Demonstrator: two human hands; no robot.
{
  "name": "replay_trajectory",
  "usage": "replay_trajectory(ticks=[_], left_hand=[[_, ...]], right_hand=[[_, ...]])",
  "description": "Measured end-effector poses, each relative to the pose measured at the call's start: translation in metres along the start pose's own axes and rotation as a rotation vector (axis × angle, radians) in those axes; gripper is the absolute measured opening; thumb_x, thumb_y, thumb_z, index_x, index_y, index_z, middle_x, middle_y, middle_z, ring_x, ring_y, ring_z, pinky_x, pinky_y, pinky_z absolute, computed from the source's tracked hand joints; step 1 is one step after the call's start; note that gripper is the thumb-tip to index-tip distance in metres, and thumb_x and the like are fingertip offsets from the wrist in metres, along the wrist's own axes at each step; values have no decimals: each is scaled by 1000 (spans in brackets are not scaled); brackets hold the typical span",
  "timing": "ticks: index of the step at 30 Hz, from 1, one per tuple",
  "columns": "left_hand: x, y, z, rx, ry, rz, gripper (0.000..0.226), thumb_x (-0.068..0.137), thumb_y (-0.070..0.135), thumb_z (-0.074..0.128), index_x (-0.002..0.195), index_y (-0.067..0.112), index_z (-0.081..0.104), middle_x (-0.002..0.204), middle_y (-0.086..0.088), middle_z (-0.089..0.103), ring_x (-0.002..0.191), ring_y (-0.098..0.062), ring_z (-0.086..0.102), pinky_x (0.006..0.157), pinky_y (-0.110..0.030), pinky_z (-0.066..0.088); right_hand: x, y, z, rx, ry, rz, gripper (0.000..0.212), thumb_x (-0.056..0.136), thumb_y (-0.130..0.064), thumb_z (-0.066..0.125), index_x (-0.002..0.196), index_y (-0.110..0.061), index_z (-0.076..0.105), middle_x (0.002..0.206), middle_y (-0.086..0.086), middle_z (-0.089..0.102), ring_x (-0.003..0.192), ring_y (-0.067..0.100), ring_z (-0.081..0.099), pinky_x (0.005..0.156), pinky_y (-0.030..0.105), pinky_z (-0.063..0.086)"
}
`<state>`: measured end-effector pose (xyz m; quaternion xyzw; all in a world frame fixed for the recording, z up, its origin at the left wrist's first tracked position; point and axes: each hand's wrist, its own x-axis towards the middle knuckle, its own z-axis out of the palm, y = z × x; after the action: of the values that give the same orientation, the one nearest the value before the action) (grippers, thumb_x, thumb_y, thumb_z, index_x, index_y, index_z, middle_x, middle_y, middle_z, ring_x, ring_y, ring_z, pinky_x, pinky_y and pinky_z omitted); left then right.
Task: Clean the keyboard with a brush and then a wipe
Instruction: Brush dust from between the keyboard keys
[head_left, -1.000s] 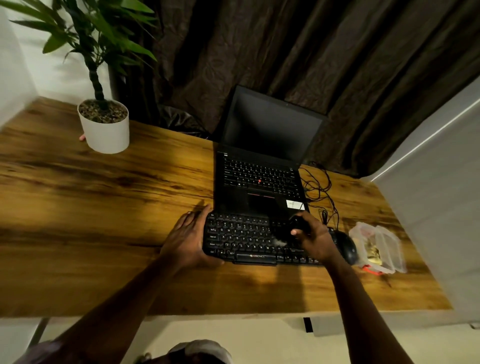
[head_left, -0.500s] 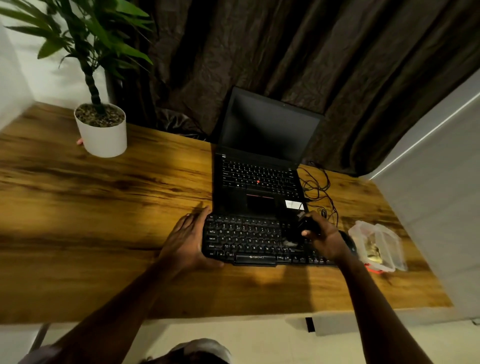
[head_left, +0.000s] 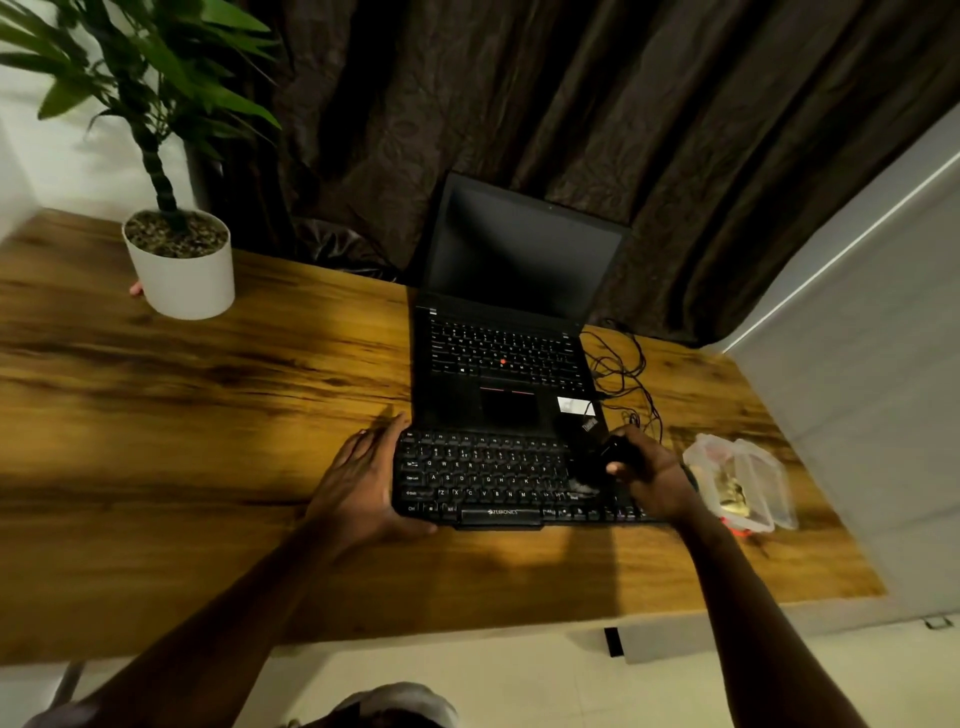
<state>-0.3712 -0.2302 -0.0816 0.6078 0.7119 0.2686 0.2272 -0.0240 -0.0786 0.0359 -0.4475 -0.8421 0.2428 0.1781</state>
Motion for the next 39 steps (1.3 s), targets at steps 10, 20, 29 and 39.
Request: replay_trajectory(ticks=[10,20,29,39], left_hand=[[0,0,1,17,11,18,151,36,92,68,155,34,-6,165,0,13,151,-19,13,124,-34,9],[0,1,0,24,19,29,151,38,88,71,156,31,-4,165,1,12,151,-16,13,123,-29,4],[1,-3,5,43,28,23,150,37,93,66,155,33,-4,164,-1,18,150,-18,18,124,-35,12],[-1,-1,3,14,29,18,150,37,89,70,155,34,-3,161,-2,24,148,-21,21,123,-35,14]], right_hand=[[0,3,13,27,-32,10,30,90,-1,64,113,-18,55,102,13,63,86,23,65,67,37,59],[1,18,-3,-64,-44,66,42,85,10,65,106,-25,54,85,-9,63,72,-2,63,60,8,47],[3,10,25,25,-53,-69,35,88,-18,67,119,-10,56,100,11,65,85,24,66,65,35,59],[-5,28,13,-49,-28,-28,36,87,0,69,116,-18,56,94,2,68,78,15,67,62,28,57]])
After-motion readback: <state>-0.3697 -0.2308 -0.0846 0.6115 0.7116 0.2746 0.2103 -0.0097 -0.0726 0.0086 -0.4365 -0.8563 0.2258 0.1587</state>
